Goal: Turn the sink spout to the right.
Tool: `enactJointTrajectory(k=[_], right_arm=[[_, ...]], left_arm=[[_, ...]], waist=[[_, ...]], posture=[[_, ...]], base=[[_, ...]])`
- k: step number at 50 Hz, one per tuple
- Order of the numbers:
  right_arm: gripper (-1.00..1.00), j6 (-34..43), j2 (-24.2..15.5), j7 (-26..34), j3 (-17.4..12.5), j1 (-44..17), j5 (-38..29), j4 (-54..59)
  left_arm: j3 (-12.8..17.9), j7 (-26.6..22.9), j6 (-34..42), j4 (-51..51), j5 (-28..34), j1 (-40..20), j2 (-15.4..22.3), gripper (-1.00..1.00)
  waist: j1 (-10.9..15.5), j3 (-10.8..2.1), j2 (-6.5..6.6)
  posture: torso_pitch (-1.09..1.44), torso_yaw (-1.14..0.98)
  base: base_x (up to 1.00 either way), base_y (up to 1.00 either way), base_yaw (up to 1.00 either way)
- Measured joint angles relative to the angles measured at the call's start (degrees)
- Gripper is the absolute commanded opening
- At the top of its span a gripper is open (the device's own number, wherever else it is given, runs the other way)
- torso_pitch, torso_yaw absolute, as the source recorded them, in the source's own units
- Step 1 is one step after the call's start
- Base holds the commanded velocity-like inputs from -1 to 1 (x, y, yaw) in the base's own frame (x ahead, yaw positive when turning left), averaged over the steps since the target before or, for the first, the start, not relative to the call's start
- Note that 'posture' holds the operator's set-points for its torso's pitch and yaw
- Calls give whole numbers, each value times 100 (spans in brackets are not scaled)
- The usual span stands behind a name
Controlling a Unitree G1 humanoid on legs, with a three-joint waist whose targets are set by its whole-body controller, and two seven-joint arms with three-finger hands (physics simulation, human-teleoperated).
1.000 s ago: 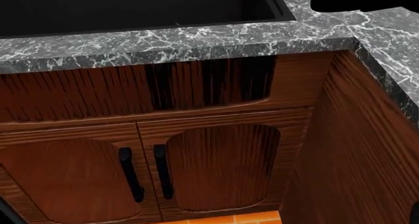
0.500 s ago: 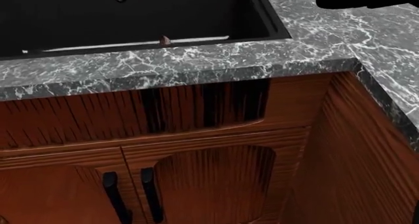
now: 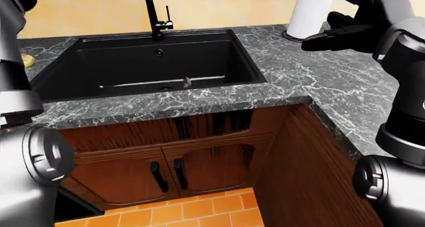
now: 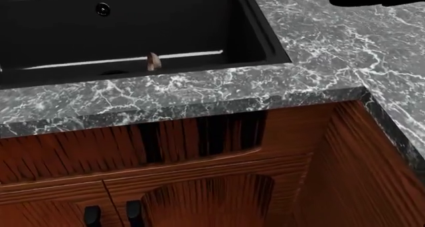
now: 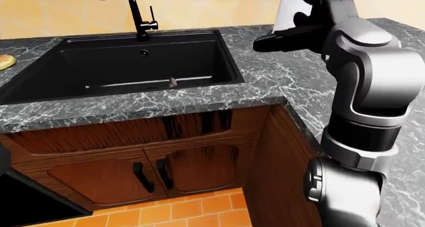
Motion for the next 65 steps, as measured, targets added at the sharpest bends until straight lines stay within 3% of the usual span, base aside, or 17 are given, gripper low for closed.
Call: enactJointTrajectory(k=[3, 6, 12, 17, 20, 21, 24, 29, 34, 40, 48, 49, 51, 53, 57, 62, 65], right_arm=[[100, -73, 4, 11, -33, 17, 20, -85], [100, -73, -15, 11, -27, -25, 27, -79], [100, 22, 54, 67, 74, 80, 140, -84], [100, -51, 28, 27, 18, 4, 113, -184], [100, -58, 13, 24, 17, -28, 123, -205], [100, -72, -4, 19, 4, -23, 118, -188], [100, -44, -2, -22, -37, 76, 57, -75], [100, -10, 6, -14, -27, 65, 47, -91], [100, -64, -7, -1, -25, 30, 66, -142], [100, 51, 47, 73, 121, 62, 131, -86], [100, -63, 3, 77, 55, -73, 59, -147], [100, -59, -25, 81, 46, -77, 55, -143], [100, -29, -31, 66, -6, -19, 18, -108], [100, 45, -18, 45, -4, 22, -22, -40], [100, 94, -24, 59, 13, -45, -16, -148], [100, 31, -36, 68, -16, -79, -5, -209], [100, 25, 49, 87, 65, 1, 23, -179]], left_arm=[[47, -13, -103, 125, 51, -158, 210, 100], [84, 3, -213, 118, 88, -224, 302, 100], [135, 64, -160, 217, 102, -133, 356, 100], [103, 23, -194, 208, 56, -158, 401, 100], [121, 9, -198, 259, 62, -201, 482, 100], [133, 14, -215, 232, 61, -179, 470, 100], [76, -12, -227, 306, 23, -114, 395, 100], [70, -42, -212, 340, 9, -145, 465, 100], [106, -40, -276, 181, 28, -135, 521, 100], [153, -12, -144, 321, 68, -114, 635, 100], [153, -54, -276, 275, 70, -163, 686, 100], [147, -59, -281, 259, 69, -148, 669, 100], [108, -83, -256, 264, 55, -65, 609, 100], [76, -111, -195, 297, 34, -30, 571, 100], [98, -117, -117, 215, 24, -58, 600, 100], [123, -98, -175, 113, 30, -147, 646, 100], [168, -80, -193, 129, 48, -58, 687, 100]], waist=[[-6, 9, 186], [-30, -58, 523], [45, -29, 389], [52, -15, 65], [101, -52, -228], [94, -70, -231], [6, 16, -140], [18, -7, 64], [-45, -50, 527], [25, -22, 395], [94, -57, -212], [81, -67, -231], [16, 17, -142], [-8, 16, -134], [21, 16, 48], [-41, -44, 493], [36, -4, 440]], posture=[[0, 0], [0, 0], [0, 0], [0, 0], [0, 0], [0, 0], [0, 0], [0, 0], [0, 0], [0, 0], [0, 0], [0, 0], [0, 0], [0, 0], [0, 0], [0, 0], [0, 0]], base=[[17, 0, 0], [18, 0, 0], [17, 0, 0], [17, 0, 0], [17, 0, 0], [16, 0, 0], [17, 0, 0], [17, 0, 0], [17, 0, 0], [17, 0, 0], [17, 0, 0], [17, 0, 0], [17, 0, 0], [18, 0, 0], [18, 0, 0], [17, 0, 0], [17, 0, 0]])
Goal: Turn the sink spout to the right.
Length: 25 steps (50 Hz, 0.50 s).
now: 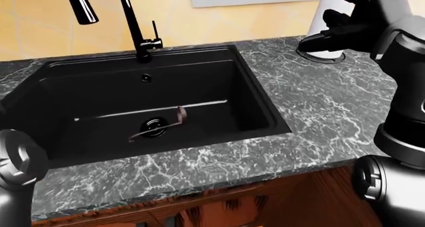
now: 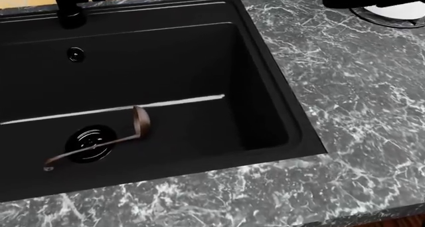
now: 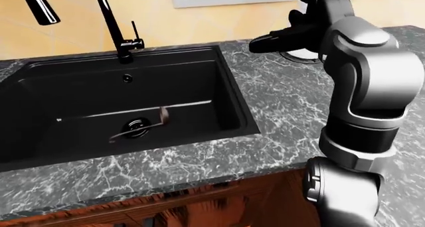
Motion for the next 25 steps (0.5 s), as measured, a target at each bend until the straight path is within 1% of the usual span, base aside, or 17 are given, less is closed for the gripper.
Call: enactJointTrajectory(k=[1, 2, 4, 8, 10, 11, 12, 15, 18, 20, 25], right_arm=[[100, 25, 16, 14, 40, 8, 20, 34], [100, 52, 18, 25, 60, 14, 36, 53], [100, 80, -3, 34, 46, -6, 45, 68], [100, 43, -54, 15, -19, -88, 14, -20], [100, 18, -59, 10, -23, -113, 7, -51], [100, 4, -62, 10, -27, -113, 6, -57], [100, -11, -84, 10, -39, -108, 3, -53], [100, -22, -115, -7, -107, -83, -58, -6], [100, 43, -69, 11, -14, -68, -79, 109], [100, 76, -43, 52, 30, -28, -53, 105], [100, 90, -55, 89, 17, -110, -33, 20]], left_arm=[[13, 11, 27, 43, 12, 32, 10, 100], [14, 19, 62, 80, 22, 38, 7, 100], [-6, 15, 121, 82, 21, 5, -9, 100], [-17, -13, 118, -30, -5, -28, -5, 100], [-1, -13, 108, -42, -10, -32, 10, 100], [1, -12, 101, -49, -12, -42, 12, 100], [-2, -13, 88, -68, -16, -36, -8, 100], [3, -139, 88, -66, -103, -98, -42, 100], [-24, -212, -11, -85, -140, -97, -11, 100], [18, -210, -38, -167, -155, -23, -1, 100], [34, -89, -28, -104, -153, -23, 27, 100]], waist=[[6, 2, 15], [8, -6, -1], [-3, -14, -91], [8, 4, -347], [42, -21, -516], [54, -47, -630], [47, -62, -658], [21, 54, -483], [24, 129, -308], [17, 118, -289], [12, 84, -323]], posture=[[0, 0], [0, 0], [0, 0], [0, 0], [0, 0], [0, 0], [0, 0], [0, 0], [0, 0], [0, 0], [0, 0]], base=[[17, 0, 0], [17, 0, 0], [17, 0, 0], [18, 0, 0], [17, 0, 0], [17, 0, 0], [0, 0, 0], [0, 0, 0], [0, 0, 0], [0, 0, 0], [0, 0, 0]])
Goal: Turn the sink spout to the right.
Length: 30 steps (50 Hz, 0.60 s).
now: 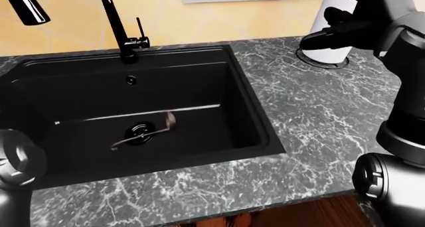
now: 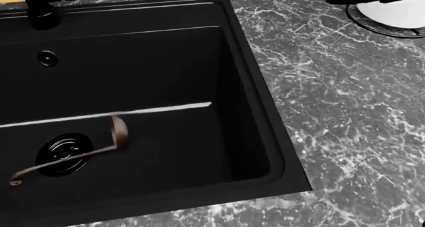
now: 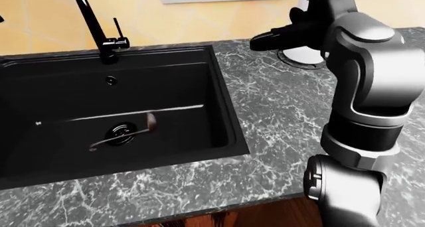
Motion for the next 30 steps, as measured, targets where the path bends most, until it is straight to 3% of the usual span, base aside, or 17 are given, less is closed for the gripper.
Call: enactJointTrajectory(k=[18, 30], right_arm=[[100, 117, -74, 23, 27, -158, -51, 15], [100, 196, -103, 70, -1, -199, -95, -61]], left_arm=[[-45, 36, 90, 52, -34, 5, 1, 100], [-37, 43, 149, 11, -39, -2, 40, 100]], waist=[[-52, 16, -5], [-28, -94, -14]], posture=[[-1, 0], [-4, 0]], base=[[0, 0, 0], [0, 0, 0]])
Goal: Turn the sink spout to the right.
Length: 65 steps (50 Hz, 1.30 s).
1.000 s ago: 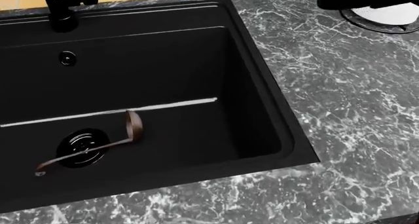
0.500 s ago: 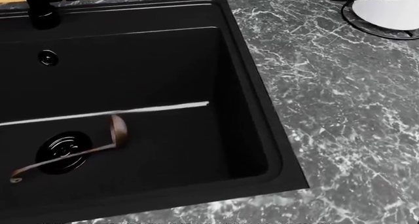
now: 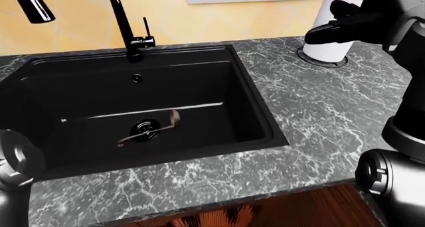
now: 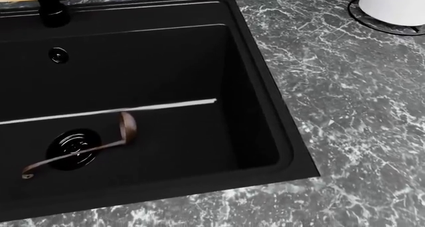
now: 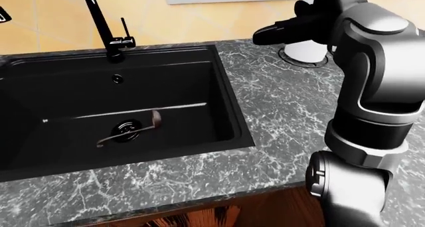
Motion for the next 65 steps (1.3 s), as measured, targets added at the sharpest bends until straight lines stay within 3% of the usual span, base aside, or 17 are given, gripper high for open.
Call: enactJointTrajectory(k=[13, 29, 42, 65], right_arm=[[100, 22, -24, 47, 55, -128, -58, 86], [100, 78, -19, 107, 48, -187, -145, 50], [100, 116, -26, 138, 36, -213, -178, 8], [100, 121, -35, 154, 50, -301, -213, 33]], left_arm=[[-14, -7, 100, -62, 4, -35, -2, 100], [-8, -22, 152, -58, -2, -70, -9, 100], [-3, -14, 187, -100, -21, -58, 6, 100], [0, -10, 230, -196, -20, -73, 1, 100]], waist=[[7, -177, 8], [6, -545, 21], [-3, -903, 19], [-1, -1660, 28]], posture=[[-10, 0], [-19, 0], [-28, 0], [-43, 0]], base=[[0, 0, 0], [0, 0, 0], [0, 0, 0], [0, 0, 0]])
